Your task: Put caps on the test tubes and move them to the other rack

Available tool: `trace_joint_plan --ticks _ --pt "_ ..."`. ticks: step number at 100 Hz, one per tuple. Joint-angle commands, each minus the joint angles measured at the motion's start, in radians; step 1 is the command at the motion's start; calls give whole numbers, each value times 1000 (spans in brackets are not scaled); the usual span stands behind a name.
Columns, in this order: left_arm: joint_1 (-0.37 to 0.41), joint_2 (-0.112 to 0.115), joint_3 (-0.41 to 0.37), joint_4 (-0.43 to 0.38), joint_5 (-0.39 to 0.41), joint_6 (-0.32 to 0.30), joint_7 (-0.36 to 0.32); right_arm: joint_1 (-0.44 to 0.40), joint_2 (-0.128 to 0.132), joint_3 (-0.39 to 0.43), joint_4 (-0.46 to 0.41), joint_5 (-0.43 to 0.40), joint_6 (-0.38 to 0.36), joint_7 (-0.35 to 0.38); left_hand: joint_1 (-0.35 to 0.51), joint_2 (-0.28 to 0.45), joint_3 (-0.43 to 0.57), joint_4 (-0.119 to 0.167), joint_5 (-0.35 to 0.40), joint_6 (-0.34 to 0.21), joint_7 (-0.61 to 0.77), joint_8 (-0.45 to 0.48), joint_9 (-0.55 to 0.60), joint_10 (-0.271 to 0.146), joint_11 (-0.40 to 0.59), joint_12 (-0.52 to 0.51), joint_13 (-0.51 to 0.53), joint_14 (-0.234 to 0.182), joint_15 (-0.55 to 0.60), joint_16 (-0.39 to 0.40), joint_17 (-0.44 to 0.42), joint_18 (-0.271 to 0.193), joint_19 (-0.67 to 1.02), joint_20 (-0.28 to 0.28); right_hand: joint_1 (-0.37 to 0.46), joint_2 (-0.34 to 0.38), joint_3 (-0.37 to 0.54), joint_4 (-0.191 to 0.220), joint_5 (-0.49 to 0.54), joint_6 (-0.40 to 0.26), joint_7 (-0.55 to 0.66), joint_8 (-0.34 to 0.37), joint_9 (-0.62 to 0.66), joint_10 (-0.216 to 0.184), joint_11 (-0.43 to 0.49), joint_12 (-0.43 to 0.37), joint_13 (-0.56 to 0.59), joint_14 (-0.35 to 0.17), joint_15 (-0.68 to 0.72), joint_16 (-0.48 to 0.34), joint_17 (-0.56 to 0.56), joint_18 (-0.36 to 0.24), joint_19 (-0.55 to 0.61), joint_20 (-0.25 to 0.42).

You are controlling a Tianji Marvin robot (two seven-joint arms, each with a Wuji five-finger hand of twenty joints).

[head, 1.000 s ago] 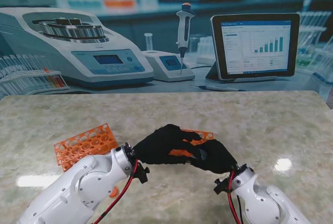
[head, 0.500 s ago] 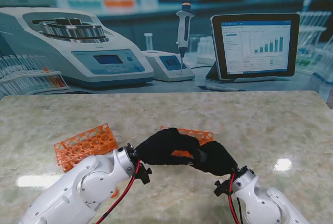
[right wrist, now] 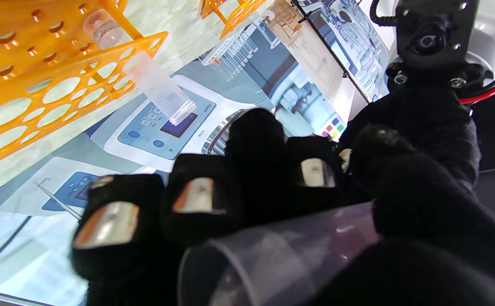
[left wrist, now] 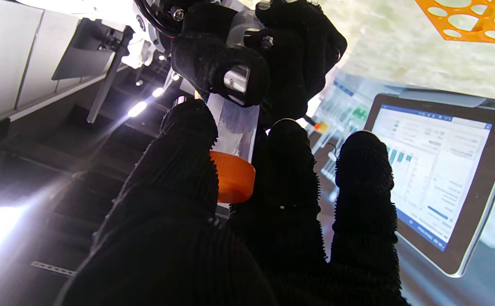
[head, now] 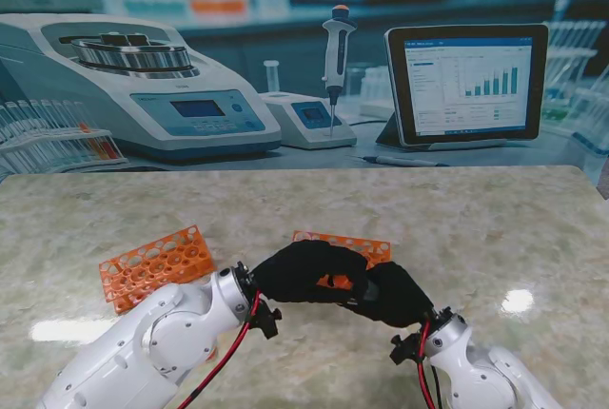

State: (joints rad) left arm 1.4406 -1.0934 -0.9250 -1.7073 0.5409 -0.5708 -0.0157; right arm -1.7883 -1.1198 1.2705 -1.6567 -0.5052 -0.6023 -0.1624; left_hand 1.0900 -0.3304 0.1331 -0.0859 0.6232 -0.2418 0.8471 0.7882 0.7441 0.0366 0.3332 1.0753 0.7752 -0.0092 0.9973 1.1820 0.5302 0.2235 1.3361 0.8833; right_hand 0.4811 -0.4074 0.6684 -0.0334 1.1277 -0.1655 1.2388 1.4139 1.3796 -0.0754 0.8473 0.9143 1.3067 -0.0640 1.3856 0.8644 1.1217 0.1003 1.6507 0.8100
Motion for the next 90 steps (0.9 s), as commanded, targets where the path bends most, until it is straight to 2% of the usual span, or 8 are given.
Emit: trace_joint_plan --ticks 1,11,18,27,35,55,86,90 --pt "-9 -1 -3 10 -1 23 -13 -15 -5 -17 -35 -1 -31 14 201 217 358 29 34 76 210 118 112 -23 213 60 31 -53 39 25 25 -6 56 57 -4 42 -11 -20 26 -164 -15 -2 5 15 -10 -12 12 -40 71 64 7 15 -1 -5" --pt "-13 -2 -1 9 -5 22 -13 -14 -4 -17 -33 3 -40 21 201 221 367 32 44 70 246 173 119 -21 238 54 49 -76 57 18 51 -4 61 63 -6 44 -27 -22 -1 -177 -67 -35 -13 21 -53 -42 11 -4 -9 30 -7 39 -68 -27" --pt "-13 -2 -3 6 -10 20 -14 -13 -4 -16 -32 2 -43 20 201 220 371 34 60 61 270 212 126 -25 252 45 61 -92 58 1 74 -4 51 54 -9 46 -35 -22 -23 -181 -127 -81 -30 47 -110 -81 9 32 -110 -10 -37 59 -134 -45" --pt "-14 -3 -5 2 -19 11 -13 -13 -4 -16 -31 3 -46 21 201 213 376 39 112 52 278 251 145 -30 262 25 79 -92 53 -22 103 6 24 29 -11 50 -43 -22 -42 -177 -187 -129 -41 51 -166 -119 7 58 -213 -46 -75 74 -189 -58" --pt "-15 -3 -5 -3 -30 8 -18 -12 -3 -15 -31 3 -46 25 201 211 383 42 139 48 289 270 157 -32 272 19 88 -94 56 -24 114 14 12 20 -1 41 -55 -42 -61 -175 -235 -190 -56 56 -214 -148 5 75 -309 -76 -115 86 -234 -68" --pt "-16 0 -8 -20 -47 5 -34 -9 -1 -15 -29 3 -48 34 201 210 402 49 169 49 321 320 170 -30 305 -3 95 -95 81 -20 123 30 1 17 25 14 -71 -73 -105 -177 -328 -303 -91 59 -294 -196 -6 94 -504 -118 -211 98 -315 -87" --pt "-15 9 -24 -53 -61 9 -74 -4 -1 -17 -26 -4 -28 30 201 220 411 53 164 38 377 406 162 -32 372 -10 76 -105 148 -13 104 33 2 45 46 -14 -79 -92 -174 -161 -395 -455 -142 68 -367 -245 -31 110 -704 -115 -318 112 -381 -106" --pt "-13 11 -27 -59 -60 8 -78 -2 -1 -17 -25 -5 -25 31 201 220 412 54 166 38 380 410 163 -32 375 -9 76 -105 150 -13 104 33 2 46 49 -14 -82 -92 -182 -152 -394 -496 -148 69 -377 -254 -37 111 -728 -108 -331 114 -391 -111"
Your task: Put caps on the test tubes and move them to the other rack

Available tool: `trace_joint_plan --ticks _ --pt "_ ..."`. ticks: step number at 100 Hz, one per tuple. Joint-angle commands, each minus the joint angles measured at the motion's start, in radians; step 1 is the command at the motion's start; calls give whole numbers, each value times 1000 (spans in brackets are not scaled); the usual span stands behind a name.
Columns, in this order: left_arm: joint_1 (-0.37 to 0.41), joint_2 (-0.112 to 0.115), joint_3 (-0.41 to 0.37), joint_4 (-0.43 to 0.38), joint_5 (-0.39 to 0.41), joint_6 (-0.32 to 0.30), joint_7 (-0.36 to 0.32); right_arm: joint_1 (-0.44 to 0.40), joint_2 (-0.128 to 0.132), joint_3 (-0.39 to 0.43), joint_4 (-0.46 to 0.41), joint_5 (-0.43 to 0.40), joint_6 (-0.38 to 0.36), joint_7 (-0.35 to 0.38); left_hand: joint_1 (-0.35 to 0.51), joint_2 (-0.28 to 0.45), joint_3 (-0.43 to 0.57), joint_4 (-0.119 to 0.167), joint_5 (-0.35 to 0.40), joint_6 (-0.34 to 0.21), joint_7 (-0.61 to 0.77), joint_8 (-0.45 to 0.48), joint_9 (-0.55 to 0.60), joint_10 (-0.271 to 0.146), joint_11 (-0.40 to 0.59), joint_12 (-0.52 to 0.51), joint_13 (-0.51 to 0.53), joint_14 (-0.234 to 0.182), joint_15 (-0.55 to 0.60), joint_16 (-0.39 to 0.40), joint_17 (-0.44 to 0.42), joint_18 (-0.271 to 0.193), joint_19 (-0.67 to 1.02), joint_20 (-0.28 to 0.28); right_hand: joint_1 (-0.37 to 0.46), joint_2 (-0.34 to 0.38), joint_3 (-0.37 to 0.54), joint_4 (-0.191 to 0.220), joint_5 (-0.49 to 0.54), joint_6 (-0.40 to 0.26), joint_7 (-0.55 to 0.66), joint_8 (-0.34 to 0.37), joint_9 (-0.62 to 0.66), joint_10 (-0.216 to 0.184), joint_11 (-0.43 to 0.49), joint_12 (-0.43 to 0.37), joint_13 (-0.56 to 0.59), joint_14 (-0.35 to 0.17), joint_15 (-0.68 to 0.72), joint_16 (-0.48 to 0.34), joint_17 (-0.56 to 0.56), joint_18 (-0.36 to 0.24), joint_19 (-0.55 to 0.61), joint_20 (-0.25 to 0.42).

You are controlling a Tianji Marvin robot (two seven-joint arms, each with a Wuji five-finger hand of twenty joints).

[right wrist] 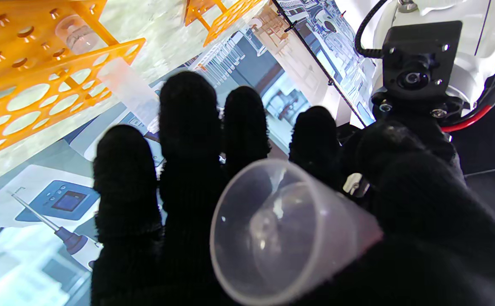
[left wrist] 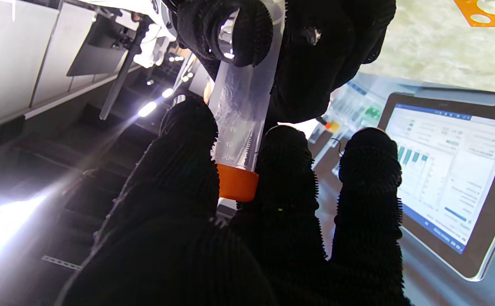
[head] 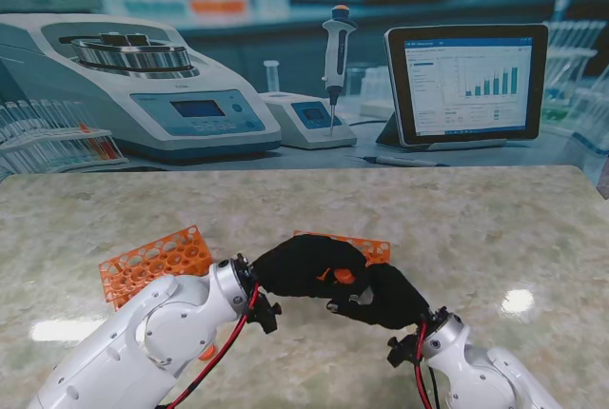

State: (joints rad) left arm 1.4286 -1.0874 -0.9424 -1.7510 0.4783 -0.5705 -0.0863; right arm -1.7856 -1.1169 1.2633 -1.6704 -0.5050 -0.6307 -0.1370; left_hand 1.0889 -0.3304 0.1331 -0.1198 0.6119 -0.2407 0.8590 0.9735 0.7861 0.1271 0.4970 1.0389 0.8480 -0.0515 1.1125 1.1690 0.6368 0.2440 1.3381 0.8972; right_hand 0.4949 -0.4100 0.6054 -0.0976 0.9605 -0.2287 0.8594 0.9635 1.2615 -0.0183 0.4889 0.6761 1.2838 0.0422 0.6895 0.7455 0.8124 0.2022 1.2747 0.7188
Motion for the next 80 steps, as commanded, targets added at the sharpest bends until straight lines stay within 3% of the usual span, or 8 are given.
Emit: trace_joint_plan --ticks 1,7,39,53,80 --pt "-1 5 -11 -16 2 8 -9 -5 -4 -10 -11 -5 4 6 202 220 412 88 177 37 369 225 120 -122 211 27 4 -63 36 0 -2 13 0 32 35 -13 -19 -28 -17 -86 -18 -55 -32 12 -20 -17 -17 5 -35 12 -24 12 -17 -20" --pt "2 7 -16 -23 5 5 -13 -2 -4 -12 -9 -6 9 6 202 221 412 88 181 34 374 233 122 -124 215 28 3 -63 40 -1 0 11 1 35 36 -13 -21 -29 -33 -65 -14 -148 -44 17 -37 -31 -31 8 -66 11 -48 18 -29 -25" --pt "10 15 -37 -57 3 4 -42 4 -4 -13 -3 -13 23 2 202 221 414 88 186 32 383 259 119 -127 223 33 0 -66 49 -5 0 10 1 39 10 -11 -17 -26 -87 34 -107 -346 -119 39 -122 -94 -127 24 -179 -33 -168 46 -102 -57" --pt "13 17 -46 -72 -18 7 -54 6 -2 -11 -2 -18 26 8 202 224 414 87 186 33 390 269 115 -127 227 36 -7 -66 53 -5 -8 11 -2 40 -23 -2 -7 -12 -96 83 -198 -389 -159 51 -164 -133 -176 31 -235 -64 -234 60 -143 -79" --pt "19 24 -70 -105 -41 17 -87 7 -2 -7 0 -30 29 3 202 226 412 86 186 32 394 280 110 -129 232 38 -11 -67 57 -5 -11 9 -2 45 -55 7 22 32 -49 165 -343 -395 -177 83 -214 -201 -215 52 -283 -110 -291 84 -167 -105"
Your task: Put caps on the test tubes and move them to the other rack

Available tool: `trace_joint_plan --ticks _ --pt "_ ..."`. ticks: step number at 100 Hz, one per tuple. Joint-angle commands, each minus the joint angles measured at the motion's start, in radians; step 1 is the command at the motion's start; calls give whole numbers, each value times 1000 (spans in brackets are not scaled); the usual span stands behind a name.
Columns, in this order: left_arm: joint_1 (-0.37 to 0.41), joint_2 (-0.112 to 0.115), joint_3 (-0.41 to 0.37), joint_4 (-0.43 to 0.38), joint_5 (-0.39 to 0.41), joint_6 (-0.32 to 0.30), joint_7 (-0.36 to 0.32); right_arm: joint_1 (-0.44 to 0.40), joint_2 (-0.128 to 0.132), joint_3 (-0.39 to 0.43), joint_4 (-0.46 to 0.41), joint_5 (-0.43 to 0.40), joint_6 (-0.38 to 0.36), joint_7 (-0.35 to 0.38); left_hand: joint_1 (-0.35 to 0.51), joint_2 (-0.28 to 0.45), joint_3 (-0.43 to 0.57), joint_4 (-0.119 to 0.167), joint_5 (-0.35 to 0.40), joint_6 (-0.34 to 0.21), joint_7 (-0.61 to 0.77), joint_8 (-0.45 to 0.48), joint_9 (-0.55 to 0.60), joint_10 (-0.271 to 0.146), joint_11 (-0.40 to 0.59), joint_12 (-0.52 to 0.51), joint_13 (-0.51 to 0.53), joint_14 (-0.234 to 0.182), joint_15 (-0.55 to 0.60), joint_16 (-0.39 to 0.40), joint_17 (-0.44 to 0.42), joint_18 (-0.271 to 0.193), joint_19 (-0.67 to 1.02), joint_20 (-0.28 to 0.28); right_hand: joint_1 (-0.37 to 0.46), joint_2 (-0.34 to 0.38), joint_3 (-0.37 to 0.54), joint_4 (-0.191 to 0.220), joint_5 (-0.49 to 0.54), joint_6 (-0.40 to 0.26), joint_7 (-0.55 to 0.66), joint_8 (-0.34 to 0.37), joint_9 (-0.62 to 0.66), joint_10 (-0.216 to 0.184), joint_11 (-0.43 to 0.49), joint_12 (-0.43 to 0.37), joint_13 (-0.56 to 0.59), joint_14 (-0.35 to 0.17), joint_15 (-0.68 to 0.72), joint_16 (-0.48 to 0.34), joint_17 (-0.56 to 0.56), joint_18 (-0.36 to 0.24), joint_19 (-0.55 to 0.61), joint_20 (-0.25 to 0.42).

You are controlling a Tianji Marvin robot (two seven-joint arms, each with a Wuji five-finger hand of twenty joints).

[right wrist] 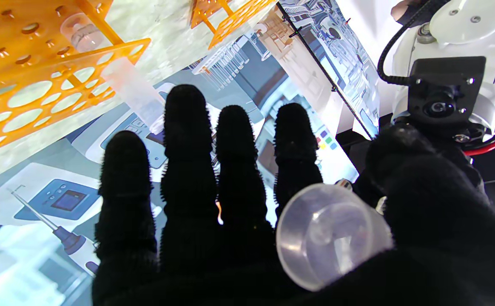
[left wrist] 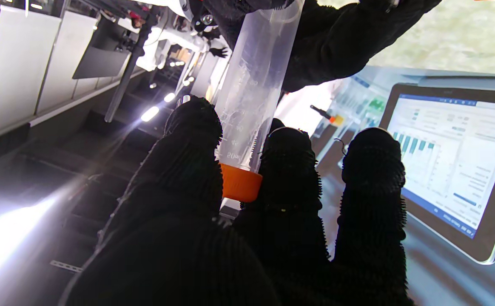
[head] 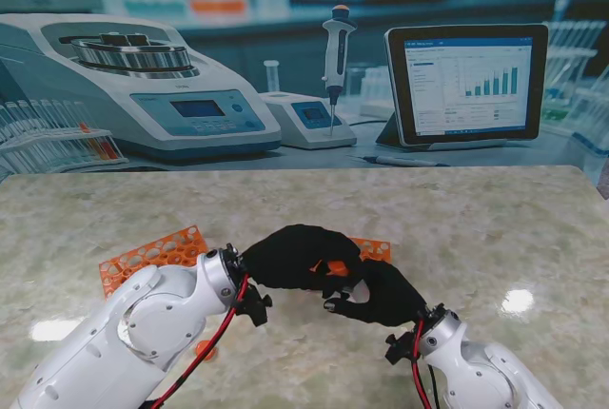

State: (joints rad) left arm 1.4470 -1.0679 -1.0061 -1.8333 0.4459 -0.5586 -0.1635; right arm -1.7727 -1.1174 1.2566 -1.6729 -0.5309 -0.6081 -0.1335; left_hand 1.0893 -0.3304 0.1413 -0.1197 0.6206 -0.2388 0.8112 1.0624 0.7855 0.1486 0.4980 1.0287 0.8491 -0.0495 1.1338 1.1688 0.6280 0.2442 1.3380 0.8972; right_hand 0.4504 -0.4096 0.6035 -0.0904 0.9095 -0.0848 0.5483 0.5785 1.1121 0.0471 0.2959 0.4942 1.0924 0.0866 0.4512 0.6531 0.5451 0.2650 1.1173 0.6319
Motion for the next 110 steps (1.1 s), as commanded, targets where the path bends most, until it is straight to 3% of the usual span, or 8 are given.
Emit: trace_joint_plan --ticks 1,110 --pt "1 4 -8 -24 -8 5 -11 -6 -2 0 3 -5 7 -2 202 226 404 86 177 30 442 191 110 -150 231 48 -12 -69 36 -5 -3 9 -2 45 -11 6 24 24 5 23 -32 -10 -28 18 -21 -21 -25 8 -46 -18 -24 22 -10 -18" --pt "66 33 -160 -142 -20 32 -129 -3 3 19 3 -37 36 5 202 229 402 85 176 32 447 202 101 -149 237 49 -27 -61 39 -1 -28 9 -14 55 -27 -15 32 15 -8 34 -84 -52 -85 23 -72 -103 -130 25 -118 -82 -138 54 -55 -42"
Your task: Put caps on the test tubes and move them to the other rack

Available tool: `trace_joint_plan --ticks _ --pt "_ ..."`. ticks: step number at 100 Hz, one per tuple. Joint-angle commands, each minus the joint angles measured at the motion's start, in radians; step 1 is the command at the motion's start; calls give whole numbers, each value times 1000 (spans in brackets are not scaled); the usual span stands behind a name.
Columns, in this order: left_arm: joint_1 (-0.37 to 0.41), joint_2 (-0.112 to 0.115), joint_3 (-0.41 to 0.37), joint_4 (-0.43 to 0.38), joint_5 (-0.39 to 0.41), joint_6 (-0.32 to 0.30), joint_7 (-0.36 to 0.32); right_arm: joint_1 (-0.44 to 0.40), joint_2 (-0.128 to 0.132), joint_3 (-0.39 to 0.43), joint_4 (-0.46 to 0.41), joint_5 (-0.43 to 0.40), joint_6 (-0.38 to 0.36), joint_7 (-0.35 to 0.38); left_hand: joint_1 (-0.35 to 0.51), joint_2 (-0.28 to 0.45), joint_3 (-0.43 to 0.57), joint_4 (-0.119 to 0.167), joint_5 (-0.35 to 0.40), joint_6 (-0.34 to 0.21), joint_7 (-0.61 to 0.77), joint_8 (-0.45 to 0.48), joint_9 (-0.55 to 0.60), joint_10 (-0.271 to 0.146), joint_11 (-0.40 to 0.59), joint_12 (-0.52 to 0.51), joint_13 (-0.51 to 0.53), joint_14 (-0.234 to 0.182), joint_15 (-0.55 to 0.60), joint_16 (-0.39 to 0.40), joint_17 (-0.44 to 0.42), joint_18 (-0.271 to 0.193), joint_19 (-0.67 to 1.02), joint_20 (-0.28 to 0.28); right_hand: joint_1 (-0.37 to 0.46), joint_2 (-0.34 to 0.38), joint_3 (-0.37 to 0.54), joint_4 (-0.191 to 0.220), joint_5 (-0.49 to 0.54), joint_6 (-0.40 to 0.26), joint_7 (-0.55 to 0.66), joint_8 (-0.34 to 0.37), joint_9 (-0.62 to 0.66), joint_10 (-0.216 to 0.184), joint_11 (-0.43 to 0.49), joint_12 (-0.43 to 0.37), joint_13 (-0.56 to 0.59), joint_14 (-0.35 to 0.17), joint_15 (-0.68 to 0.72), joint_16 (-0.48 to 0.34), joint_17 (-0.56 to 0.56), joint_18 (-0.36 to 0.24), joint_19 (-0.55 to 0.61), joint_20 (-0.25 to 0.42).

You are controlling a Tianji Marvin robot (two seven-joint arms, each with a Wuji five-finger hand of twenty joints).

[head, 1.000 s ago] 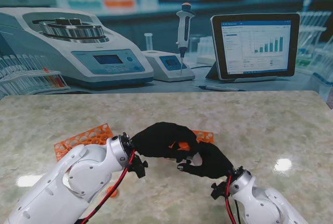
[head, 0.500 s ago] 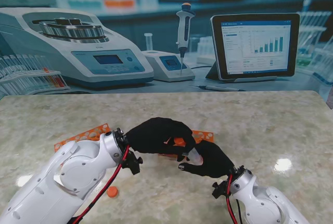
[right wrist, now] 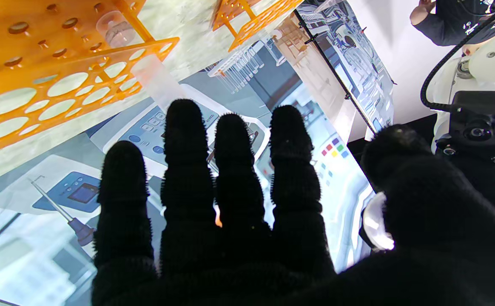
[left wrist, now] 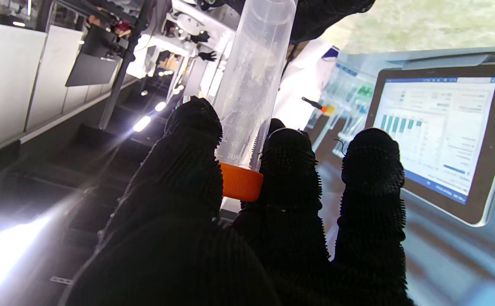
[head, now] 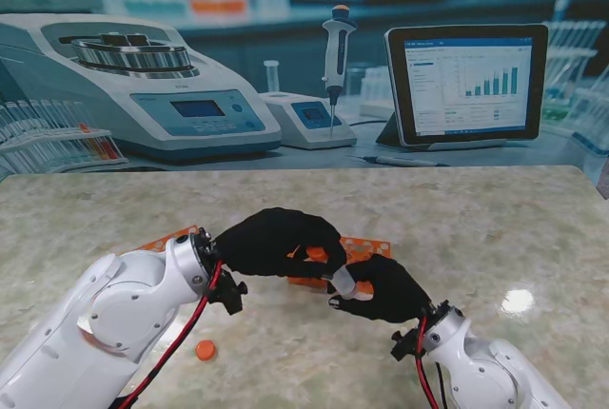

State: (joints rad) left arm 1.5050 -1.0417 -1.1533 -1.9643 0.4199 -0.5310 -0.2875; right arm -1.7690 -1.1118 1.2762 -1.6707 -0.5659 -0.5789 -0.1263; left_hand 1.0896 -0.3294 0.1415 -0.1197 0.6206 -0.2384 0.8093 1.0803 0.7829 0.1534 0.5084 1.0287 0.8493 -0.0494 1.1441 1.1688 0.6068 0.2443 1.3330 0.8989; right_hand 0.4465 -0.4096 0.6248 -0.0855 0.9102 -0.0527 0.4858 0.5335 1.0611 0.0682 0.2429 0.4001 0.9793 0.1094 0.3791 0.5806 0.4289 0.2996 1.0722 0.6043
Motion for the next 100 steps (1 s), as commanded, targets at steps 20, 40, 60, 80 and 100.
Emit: trace_joint_plan --ticks 20,40,60,80,100 --pt "35 9 -65 -14 12 7 -12 -8 -3 2 1 -12 10 -10 201 228 401 85 177 32 449 184 103 -153 227 49 -30 -58 30 0 -12 11 -9 56 -21 -11 9 11 -9 3 -24 -16 -39 -4 -28 -23 -46 7 -64 -23 -55 21 -27 -20" --pt "63 11 -114 -15 17 4 -19 -9 -3 3 -1 -19 18 -12 201 229 402 85 177 32 450 184 101 -153 227 50 -32 -56 30 2 -15 13 -9 59 -25 -6 4 12 -21 2 -29 -24 -52 -11 -41 -39 -75 8 -90 -47 -87 25 -53 -35" --pt "95 13 -162 -15 29 -3 -25 -11 -1 6 -3 -28 20 -12 201 229 401 84 176 33 450 183 101 -152 227 50 -33 -54 31 2 -18 14 -10 61 -27 -2 0 13 -41 -20 -33 -26 -66 -18 -53 -55 -111 13 -117 -74 -119 29 -86 -59" --pt "115 15 -195 -4 42 -8 -29 -10 2 11 -8 -41 25 -2 201 228 402 85 178 34 451 183 103 -152 228 50 -34 -53 31 3 -20 15 -11 63 -32 6 -8 14 -66 -49 -37 -26 -90 -17 -64 -70 -143 17 -137 -102 -151 36 -113 -87" --pt "134 14 -220 7 59 -16 -19 9 11 19 -36 -41 44 44 201 228 402 85 179 33 452 183 101 -151 228 50 -35 -50 31 4 -24 16 -12 65 -38 28 -24 16 -117 -93 -55 -31 -119 -24 -75 -81 -173 15 -157 -131 -170 38 -137 -117"
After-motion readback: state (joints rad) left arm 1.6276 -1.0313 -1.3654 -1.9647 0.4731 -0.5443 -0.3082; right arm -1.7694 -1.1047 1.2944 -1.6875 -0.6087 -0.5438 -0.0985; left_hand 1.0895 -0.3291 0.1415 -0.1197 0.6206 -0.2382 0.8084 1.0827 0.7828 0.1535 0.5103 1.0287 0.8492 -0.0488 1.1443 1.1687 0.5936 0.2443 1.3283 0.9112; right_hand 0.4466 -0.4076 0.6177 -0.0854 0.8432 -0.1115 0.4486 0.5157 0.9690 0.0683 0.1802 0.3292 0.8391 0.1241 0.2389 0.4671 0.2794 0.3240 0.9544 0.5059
